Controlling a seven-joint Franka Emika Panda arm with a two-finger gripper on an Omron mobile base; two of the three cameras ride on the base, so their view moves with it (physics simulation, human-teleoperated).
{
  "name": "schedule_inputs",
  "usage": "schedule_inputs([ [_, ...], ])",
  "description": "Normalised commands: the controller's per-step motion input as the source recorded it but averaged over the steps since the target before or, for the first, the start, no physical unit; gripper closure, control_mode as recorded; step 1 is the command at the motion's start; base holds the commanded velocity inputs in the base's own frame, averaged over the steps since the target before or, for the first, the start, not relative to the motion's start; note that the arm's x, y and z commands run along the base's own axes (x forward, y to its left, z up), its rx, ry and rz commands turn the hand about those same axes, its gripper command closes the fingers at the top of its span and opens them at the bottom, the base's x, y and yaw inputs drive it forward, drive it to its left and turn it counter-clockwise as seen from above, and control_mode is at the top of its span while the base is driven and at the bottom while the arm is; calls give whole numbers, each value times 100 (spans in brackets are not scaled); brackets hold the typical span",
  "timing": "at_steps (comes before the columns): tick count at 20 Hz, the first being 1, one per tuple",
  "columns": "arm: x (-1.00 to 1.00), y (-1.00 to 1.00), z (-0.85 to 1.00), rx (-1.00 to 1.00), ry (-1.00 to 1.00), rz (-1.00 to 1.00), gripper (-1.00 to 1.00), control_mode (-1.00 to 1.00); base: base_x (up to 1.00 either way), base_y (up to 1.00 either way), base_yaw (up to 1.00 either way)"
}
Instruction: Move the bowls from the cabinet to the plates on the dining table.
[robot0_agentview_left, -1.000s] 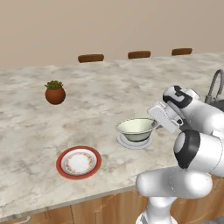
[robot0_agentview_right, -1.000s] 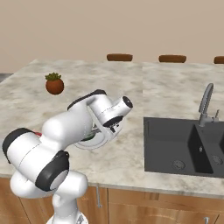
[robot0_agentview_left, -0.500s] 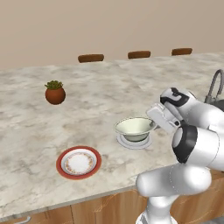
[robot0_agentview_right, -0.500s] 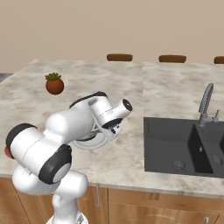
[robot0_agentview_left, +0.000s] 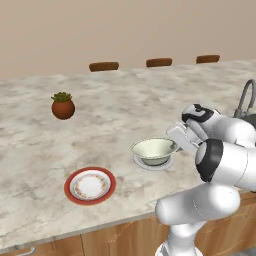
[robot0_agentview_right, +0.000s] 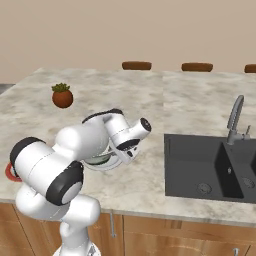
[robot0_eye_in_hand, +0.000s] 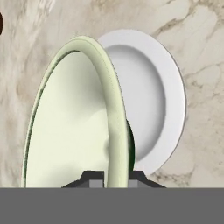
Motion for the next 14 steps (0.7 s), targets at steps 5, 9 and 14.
schedule_inputs([
  [5, 17, 0, -7, 0, 0, 1, 100, -100, 0, 0, 0],
  [9, 29, 0, -4, 0, 0, 1, 100, -100, 0, 0, 0],
  [14, 26, 0, -13, 0, 0, 1, 100, -100, 0, 0, 0],
])
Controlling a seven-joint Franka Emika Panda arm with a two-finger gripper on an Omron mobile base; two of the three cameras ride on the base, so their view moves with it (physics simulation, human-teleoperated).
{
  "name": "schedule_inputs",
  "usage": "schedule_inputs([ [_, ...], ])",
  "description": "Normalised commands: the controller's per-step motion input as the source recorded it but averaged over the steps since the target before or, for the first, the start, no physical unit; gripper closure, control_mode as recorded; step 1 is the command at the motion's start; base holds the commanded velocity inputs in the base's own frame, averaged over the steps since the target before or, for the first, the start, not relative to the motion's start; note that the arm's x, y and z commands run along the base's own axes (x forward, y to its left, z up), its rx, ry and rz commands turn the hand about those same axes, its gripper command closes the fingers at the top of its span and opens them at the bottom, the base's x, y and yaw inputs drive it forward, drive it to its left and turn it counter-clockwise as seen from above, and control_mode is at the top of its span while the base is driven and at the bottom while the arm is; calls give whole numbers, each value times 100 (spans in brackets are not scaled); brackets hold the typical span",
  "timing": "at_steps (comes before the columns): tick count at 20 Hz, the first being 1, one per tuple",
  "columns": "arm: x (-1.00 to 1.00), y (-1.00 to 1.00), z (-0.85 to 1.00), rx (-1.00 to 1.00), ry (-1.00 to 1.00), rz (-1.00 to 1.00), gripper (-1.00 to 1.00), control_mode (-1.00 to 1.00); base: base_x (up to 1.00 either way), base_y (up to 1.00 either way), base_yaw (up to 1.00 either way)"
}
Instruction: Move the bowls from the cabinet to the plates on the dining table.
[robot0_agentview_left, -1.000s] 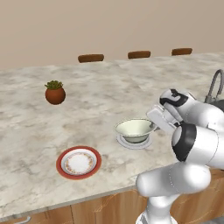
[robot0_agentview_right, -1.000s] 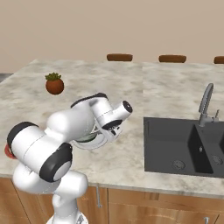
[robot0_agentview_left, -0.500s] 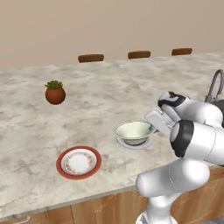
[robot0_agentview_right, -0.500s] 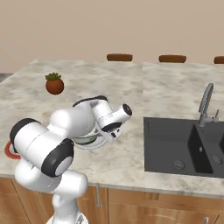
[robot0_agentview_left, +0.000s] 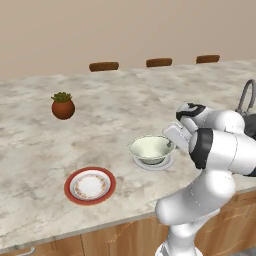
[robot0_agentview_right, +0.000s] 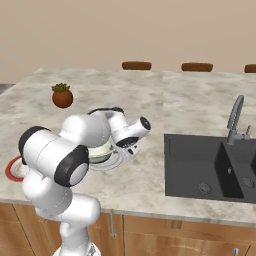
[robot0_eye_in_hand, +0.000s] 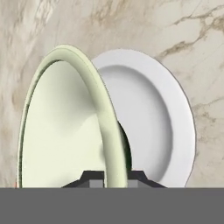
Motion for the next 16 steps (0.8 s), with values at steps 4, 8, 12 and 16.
schedule_inputs([
  [4, 17, 0, -12, 0, 0, 0, 100, -100, 0, 0, 0],
  [8, 0, 0, -3, 0, 0, 0, 100, -100, 0, 0, 0],
  [12, 0, 0, 0, 0, 0, 0, -100, -100, 0, 0, 0],
  [16, 0, 0, 2, 0, 0, 0, -100, -100, 0, 0, 0],
])
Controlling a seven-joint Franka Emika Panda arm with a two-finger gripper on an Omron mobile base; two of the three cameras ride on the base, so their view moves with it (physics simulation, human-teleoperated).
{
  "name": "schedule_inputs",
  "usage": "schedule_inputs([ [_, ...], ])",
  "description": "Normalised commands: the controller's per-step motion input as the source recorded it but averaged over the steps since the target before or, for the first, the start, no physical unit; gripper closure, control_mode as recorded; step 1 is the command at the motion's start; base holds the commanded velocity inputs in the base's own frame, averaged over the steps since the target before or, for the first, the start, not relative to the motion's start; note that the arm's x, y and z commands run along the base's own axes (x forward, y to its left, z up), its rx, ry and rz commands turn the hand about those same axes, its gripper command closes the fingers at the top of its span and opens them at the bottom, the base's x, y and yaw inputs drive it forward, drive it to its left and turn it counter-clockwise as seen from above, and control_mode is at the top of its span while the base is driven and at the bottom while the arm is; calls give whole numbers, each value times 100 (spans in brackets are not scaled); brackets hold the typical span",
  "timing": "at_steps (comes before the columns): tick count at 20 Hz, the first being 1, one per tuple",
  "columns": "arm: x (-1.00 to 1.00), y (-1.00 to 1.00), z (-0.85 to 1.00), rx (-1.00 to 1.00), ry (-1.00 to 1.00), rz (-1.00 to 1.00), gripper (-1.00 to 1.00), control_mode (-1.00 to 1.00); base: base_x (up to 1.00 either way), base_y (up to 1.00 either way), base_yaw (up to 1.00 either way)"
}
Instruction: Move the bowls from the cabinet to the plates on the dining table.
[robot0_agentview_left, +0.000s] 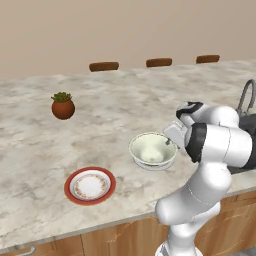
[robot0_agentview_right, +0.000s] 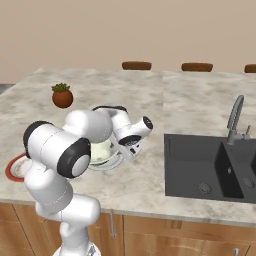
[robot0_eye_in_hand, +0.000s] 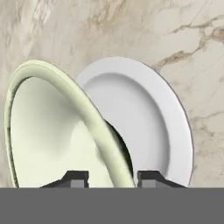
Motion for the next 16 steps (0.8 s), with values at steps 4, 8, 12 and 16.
schedule_inputs([
  [4, -11, 0, 13, 0, 0, 0, -100, -100, 0, 0, 0],
  [8, -9, -6, 13, -2, 0, 0, -100, -100, 0, 0, 0],
  [12, -1, -24, 15, -3, 0, -2, -100, -100, 0, 0, 0],
  [16, -28, -24, 29, 0, 0, -2, -100, -100, 0, 0, 0],
])
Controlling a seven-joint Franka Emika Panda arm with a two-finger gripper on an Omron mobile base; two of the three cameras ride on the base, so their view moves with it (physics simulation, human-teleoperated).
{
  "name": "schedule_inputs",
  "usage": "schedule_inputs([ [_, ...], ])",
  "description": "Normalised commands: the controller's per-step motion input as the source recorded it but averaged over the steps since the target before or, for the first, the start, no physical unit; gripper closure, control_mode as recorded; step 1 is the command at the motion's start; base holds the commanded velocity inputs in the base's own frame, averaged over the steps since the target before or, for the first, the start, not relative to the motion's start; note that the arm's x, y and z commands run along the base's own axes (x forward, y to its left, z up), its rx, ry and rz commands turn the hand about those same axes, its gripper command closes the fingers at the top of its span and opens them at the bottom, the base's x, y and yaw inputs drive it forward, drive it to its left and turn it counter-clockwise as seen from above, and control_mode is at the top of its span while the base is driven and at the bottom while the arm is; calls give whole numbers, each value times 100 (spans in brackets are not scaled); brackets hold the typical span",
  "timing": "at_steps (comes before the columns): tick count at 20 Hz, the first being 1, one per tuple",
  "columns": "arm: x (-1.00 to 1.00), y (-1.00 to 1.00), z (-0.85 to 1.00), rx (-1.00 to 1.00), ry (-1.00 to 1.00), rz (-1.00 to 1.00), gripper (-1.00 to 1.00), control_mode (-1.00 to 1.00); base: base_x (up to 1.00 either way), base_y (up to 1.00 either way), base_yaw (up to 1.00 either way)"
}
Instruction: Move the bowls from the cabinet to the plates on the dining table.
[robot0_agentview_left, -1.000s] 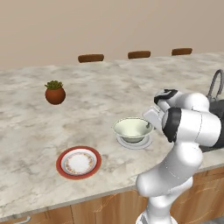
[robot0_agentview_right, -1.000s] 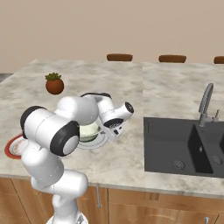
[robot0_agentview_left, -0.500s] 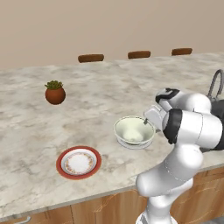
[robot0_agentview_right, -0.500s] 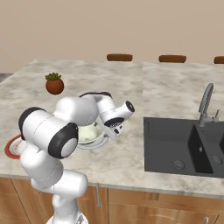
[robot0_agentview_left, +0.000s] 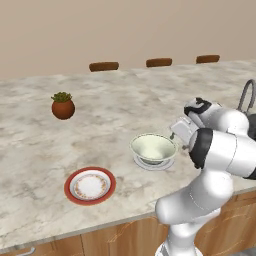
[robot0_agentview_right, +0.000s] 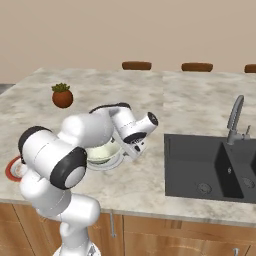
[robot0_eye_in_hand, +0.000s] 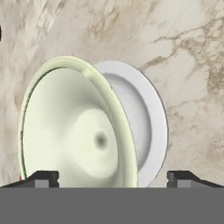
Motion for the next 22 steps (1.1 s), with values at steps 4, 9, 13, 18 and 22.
schedule_inputs([
  [4, -52, -8, 35, 0, 0, -1, -100, -100, 0, 0, 0],
  [9, -63, 1, 47, -4, 0, 0, -100, -100, 0, 0, 0],
  [13, -82, 1, 54, -5, 0, 0, -100, -100, 0, 0, 0],
  [18, -86, 13, 42, -3, -7, 0, -100, -100, 0, 0, 0],
  [22, -68, 17, 44, -5, -9, 0, -100, -100, 0, 0, 0],
])
